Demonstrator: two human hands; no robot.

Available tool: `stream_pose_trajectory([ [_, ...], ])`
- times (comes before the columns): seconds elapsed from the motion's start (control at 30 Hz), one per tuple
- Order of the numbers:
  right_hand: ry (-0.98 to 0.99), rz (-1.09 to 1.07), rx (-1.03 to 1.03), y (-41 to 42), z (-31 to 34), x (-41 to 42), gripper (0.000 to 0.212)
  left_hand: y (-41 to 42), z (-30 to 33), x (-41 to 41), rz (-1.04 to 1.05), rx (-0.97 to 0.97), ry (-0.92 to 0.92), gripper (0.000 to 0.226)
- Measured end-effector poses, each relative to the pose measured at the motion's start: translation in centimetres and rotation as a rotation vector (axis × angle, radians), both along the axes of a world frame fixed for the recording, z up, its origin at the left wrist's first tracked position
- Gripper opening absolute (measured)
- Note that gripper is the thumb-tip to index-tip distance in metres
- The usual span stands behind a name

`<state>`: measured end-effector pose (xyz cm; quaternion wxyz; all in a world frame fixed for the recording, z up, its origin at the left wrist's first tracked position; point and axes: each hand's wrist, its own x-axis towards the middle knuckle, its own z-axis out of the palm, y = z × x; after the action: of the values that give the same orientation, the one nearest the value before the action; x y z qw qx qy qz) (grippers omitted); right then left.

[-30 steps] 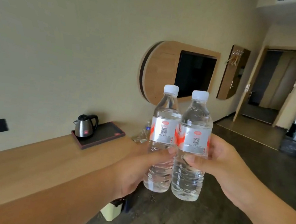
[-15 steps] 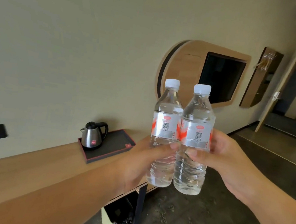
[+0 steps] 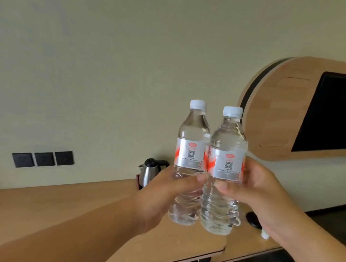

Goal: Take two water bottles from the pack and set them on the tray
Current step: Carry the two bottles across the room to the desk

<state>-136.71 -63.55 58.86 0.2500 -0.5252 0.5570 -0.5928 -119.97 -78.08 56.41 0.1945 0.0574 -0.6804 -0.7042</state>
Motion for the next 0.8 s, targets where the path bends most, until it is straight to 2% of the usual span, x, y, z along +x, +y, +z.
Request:
stream_pose_trajectory([
  [0.13, 0.018, 0.097, -0.008, -1.0, 0.4, -4.4, 0.046, 0.3, 0.3, -3.3, 0.055, -0.024, 0.01, 0.038],
  [0.27, 0.001, 0.19, -0.013, -2.8, 0.3, -7.9, 0.044, 0.1, -0.1, -6.0, 0.195, -0.016, 0.013, 0.039],
  [0.43, -0.032, 0.229, 0.003, -5.9, -0.7, -11.0, 0.046, -1.6, -0.5, -8.1, 0.275, -0.029, -0.025, 0.045],
  [0.63, -0.053, 0.299, 0.026, -11.4, -2.3, -13.0, 0.045, -6.5, -2.4, -10.0, 0.386, -0.037, -0.059, 0.062],
  [0.8, -0.038, 0.275, 0.051, -17.2, -3.5, -14.9, 0.051, -12.9, -3.6, -11.6, 0.383, -0.084, -0.06, 0.051],
])
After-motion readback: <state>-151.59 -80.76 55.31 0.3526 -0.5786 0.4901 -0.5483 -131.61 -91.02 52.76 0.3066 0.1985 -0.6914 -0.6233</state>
